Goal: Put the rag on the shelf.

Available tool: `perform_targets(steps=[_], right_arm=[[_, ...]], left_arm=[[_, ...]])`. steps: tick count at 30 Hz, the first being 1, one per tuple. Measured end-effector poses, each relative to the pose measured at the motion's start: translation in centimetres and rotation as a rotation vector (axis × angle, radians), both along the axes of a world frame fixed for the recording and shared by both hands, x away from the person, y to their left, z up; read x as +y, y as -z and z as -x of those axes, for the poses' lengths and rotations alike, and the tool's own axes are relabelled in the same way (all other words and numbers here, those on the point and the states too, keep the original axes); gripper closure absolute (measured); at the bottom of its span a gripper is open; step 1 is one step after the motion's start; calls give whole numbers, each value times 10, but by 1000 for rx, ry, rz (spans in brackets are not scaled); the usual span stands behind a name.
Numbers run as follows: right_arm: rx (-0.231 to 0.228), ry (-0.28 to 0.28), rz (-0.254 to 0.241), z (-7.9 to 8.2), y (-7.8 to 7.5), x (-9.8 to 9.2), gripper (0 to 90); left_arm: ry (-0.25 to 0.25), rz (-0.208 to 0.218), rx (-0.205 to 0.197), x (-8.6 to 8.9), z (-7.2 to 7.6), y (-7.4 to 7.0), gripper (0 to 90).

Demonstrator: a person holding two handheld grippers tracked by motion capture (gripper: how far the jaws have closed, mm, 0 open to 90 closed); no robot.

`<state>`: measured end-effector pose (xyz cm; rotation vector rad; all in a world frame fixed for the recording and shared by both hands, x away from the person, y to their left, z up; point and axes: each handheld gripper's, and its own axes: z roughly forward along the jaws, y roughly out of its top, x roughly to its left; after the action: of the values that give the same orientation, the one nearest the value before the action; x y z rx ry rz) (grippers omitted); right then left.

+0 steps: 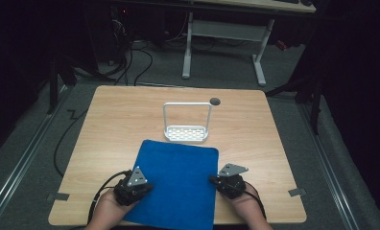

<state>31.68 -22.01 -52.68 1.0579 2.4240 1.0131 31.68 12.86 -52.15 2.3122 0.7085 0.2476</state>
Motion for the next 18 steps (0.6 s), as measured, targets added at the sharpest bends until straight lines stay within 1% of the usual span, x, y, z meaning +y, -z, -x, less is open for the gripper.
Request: perform_targets(steps=[4,7,9,12,14,15,18], right_arm=[[1,39,-2,-4,0,-10,900],[-5,56,16,-6,-1,-13,900],[-13,68,35,-6,-2,-15,900],[-18,83,43,-8,-2,-19,900],[-21,89,44,-9,-2,-22,900],[-15,98,43,-9,-2,-24,900],[-23,105,44,-11,-2,-27,900]], left_arm=[[19,31,22,-4,1,1,887],[36,49,30,-9,2,2,884],[53,51,26,-14,4,2,882],[78,60,27,-20,6,3,868],[85,77,34,-21,6,4,860],[85,86,31,-22,6,5,853],[86,115,15,-24,5,8,836]])
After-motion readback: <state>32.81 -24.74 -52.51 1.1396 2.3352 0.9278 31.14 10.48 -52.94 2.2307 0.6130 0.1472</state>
